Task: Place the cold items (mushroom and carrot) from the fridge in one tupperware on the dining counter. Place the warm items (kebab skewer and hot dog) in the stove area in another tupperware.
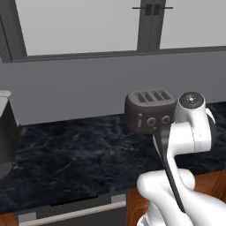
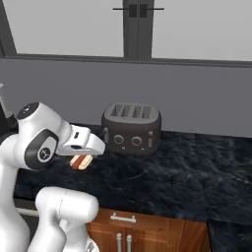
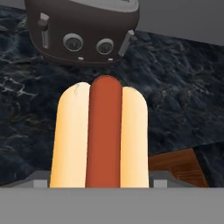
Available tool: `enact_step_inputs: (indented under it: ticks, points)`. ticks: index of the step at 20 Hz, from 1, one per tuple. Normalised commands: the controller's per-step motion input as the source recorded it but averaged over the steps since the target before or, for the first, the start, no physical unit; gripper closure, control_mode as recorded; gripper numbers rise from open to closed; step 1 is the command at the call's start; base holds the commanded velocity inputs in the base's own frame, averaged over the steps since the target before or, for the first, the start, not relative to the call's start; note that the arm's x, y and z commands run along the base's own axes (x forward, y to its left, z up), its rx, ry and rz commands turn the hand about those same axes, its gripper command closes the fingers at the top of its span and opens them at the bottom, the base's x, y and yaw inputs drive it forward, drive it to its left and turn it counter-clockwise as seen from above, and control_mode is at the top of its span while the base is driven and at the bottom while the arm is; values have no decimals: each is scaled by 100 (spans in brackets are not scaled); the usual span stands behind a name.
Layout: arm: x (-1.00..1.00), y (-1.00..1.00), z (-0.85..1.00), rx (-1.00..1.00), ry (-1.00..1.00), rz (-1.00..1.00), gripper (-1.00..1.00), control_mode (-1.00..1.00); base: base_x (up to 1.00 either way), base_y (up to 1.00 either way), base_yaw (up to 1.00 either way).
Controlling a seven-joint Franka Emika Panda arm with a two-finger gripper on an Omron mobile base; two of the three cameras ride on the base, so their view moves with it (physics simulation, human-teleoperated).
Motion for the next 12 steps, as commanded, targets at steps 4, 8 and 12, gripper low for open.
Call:
enact_step_inputs:
  ticks: [4,8,12]
  points:
    - [0,0,0,0,0,0,100,100,-96,-13,-13]
    - [0,0,0,0,0,0,100,100,-79,-9,-9]
    - [0,0,0,0,0,0,100,100,16,25,23]
